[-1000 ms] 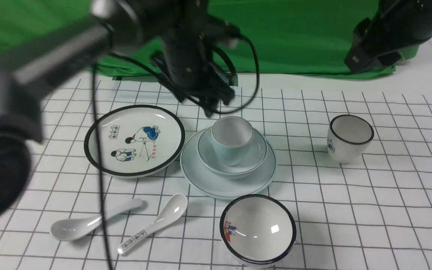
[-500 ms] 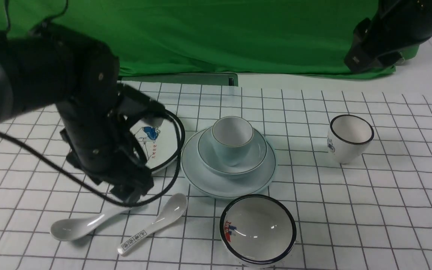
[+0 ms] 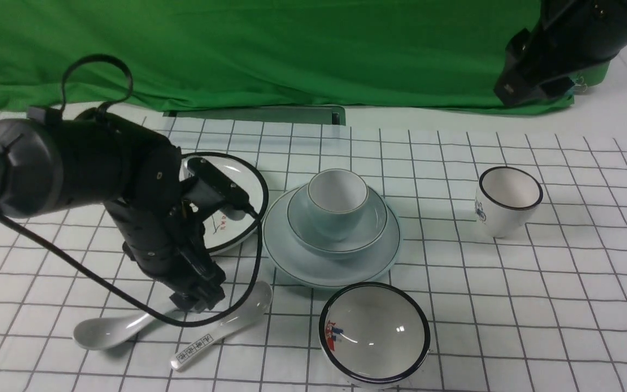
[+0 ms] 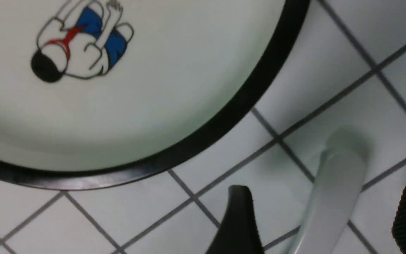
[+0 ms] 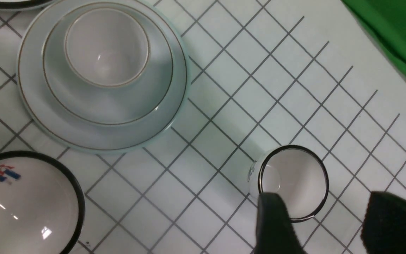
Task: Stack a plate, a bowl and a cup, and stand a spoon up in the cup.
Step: Use the left arm to grab a blue soup spoon, then use the left arm to put the blue soup spoon into the blue teacup in the middle
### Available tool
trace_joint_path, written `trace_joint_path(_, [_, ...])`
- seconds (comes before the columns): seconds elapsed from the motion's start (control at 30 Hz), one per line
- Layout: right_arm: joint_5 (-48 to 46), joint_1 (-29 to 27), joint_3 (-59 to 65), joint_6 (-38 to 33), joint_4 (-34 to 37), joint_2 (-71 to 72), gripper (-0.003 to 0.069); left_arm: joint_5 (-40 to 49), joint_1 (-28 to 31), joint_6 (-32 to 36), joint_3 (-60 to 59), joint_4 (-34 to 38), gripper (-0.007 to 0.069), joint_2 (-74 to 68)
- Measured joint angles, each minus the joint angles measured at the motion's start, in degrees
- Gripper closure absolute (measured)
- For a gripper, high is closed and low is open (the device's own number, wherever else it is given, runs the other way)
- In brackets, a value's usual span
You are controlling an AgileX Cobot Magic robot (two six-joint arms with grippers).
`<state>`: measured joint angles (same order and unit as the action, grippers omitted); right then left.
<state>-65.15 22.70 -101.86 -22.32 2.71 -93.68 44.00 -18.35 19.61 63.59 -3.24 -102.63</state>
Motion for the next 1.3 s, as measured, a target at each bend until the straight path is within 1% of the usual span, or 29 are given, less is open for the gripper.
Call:
trace_joint_path(0.03, [0.0,0.0,0.0,0.0,0.0,0.0,0.0281,0.1,0.1,0.0,0.0,-0.1,0.0135,-0.2])
trace_joint_path(0.1, [0.0,0.0,0.0,0.0,0.0,0.0,0.0281,1.6,1.6,0.0,0.0,-0.1,0.0166,-1.3])
trace_joint_path(0.13, [0.0,0.0,0.0,0.0,0.0,0.0,0.0281,1.8,2.4,0.0,0.0,0.2,0.0187,-1.6])
trace_joint_path(0.17, [0.0,0.0,0.0,0.0,0.0,0.0,0.0281,1.8,3.2,0.0,0.0,1.3,0.0224,-1.9])
trace_joint_path(0.2, [0.0,0.0,0.0,0.0,0.0,0.0,0.0281,1.8,3.4,0.0,0.0,1.6,0.0230,-2.0])
trace_joint_path(0.23, [0.0,0.0,0.0,0.0,0.0,-0.1,0.0281,1.7,4.5,0.0,0.0,3.2,0.0274,-2.2])
trace_joint_path(0.33, [0.0,0.0,0.0,0.0,0.0,-0.3,0.0281,1.5,5.6,1.2,-0.1,6.9,0.0371,-2.7])
trace_joint_path(0.4, [0.1,0.0,0.0,0.0,0.1,-0.7,0.0281,1.4,5.9,2.1,-0.1,7.5,0.0441,-2.8])
trace_joint_path(0.43, [0.1,0.0,0.0,0.0,0.1,-0.7,0.0281,1.4,5.9,2.2,-0.1,7.6,0.0447,-2.8])
trace_joint_path(0.47, [0.1,0.0,0.0,0.0,0.1,-1.0,0.0281,1.4,5.9,2.3,0.0,7.9,0.0502,-2.8])
trace_joint_path(0.53, [0.1,0.0,0.0,0.0,0.1,-1.1,0.0281,1.5,5.9,2.0,0.0,8.0,0.0543,-2.8])
trace_joint_path(0.73, [-0.2,0.0,0.0,0.0,0.1,-1.1,0.0281,2.8,4.5,-0.2,1.3,8.9,0.0547,1.6])
trace_joint_path(0.77, [-0.8,0.0,0.0,0.0,0.1,-1.1,0.0281,1.7,3.1,-0.9,2.6,8.9,0.0547,4.9])
trace_joint_path(0.87, [-1.9,0.0,0.0,0.0,-0.3,-1.1,0.0281,-3.6,-0.2,-2.2,4.5,9.4,0.0547,9.8])
trace_joint_path(0.93, [-3.1,0.0,0.0,0.0,-1.4,-0.4,0.0281,-11.5,-4.1,-2.9,5.5,12.3,0.0547,12.4])
trace_joint_path(0.97, [-3.2,0.0,0.0,0.0,-1.5,-0.3,0.0281,-12.2,-4.4,-2.9,5.5,12.6,0.0547,12.6])
trace_joint_path(1.03, [-3.5,0.0,0.0,0.0,-2.7,2.1,0.0281,-22.3,-8.4,-2.9,6.1,16.9,0.0547,12.3])
trace_joint_path(1.07, [-3.5,0.0,0.0,0.0,-2.7,2.3,0.0281,-23.1,-8.6,-2.9,6.1,17.1,0.0547,12.0])
trace_joint_path(1.13, [-3.5,0.0,0.0,0.0,-2.7,4.4,0.0281,-30.0,-10.3,-3.0,6.1,18.3,0.0547,10.8])
trace_joint_path(1.17, [-3.5,0.0,0.0,0.0,-2.7,6.1,0.0281,-35.4,-10.8,-3.0,6.1,19.4,0.0547,9.1])
trace_joint_path(1.3, [-3.5,0.0,0.0,0.0,-3.0,9.7,0.0281,-48.2,-11.3,-3.0,6.2,21.1,0.0547,4.7])
